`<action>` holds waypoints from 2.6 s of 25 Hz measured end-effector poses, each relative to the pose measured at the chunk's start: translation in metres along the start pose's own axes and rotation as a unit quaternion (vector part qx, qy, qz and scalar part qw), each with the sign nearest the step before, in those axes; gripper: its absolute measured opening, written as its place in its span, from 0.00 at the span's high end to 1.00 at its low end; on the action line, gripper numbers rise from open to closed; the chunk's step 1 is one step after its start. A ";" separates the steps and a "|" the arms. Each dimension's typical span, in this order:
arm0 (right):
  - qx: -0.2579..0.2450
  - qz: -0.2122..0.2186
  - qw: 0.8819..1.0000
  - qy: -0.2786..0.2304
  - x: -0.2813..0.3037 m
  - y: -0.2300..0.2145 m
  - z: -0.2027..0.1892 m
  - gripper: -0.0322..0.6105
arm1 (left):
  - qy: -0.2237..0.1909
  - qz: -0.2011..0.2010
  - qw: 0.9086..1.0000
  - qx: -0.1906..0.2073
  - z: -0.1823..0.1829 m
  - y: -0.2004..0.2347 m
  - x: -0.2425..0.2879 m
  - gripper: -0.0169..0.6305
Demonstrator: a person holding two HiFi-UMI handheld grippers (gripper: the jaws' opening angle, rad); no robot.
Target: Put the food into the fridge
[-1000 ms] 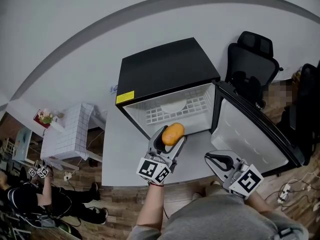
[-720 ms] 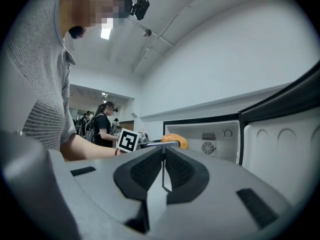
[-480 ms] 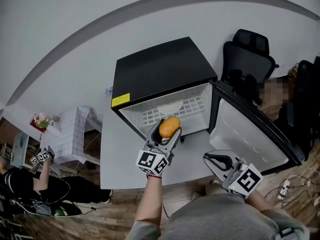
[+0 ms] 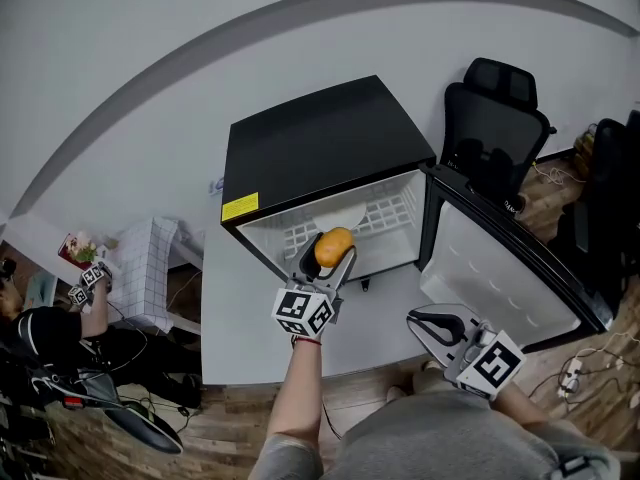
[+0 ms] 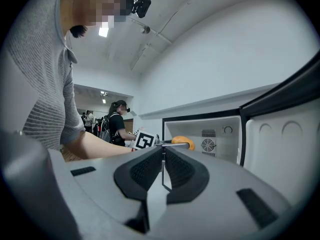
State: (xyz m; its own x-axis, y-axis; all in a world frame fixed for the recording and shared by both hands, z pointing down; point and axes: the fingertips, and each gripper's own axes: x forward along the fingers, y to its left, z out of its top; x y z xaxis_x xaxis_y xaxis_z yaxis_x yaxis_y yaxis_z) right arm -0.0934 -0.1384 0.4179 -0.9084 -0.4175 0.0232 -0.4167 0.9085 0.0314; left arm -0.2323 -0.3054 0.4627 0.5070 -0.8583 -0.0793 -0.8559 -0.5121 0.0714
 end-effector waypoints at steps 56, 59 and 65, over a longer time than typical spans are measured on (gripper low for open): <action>0.003 -0.024 0.999 0.023 -0.019 -0.006 -0.011 0.93 | 0.242 0.053 0.953 0.172 -0.073 0.106 0.119 0.47; 0.005 -0.028 0.999 0.026 -0.022 -0.006 -0.012 0.93 | 0.243 0.057 0.954 0.167 -0.076 0.106 0.121 0.47; 0.006 -0.035 0.999 0.026 -0.025 -0.008 -0.011 0.93 | 0.238 0.057 0.957 0.157 -0.076 0.106 0.125 0.47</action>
State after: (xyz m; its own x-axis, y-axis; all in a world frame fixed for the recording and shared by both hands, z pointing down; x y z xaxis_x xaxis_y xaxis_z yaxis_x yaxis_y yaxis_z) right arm -0.0669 -0.1358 0.4285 -0.8741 -0.4802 0.0738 -0.4799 0.8770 0.0228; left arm -0.2519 -0.4688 0.5357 0.3334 -0.8632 0.3792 -0.8590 -0.4439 -0.2552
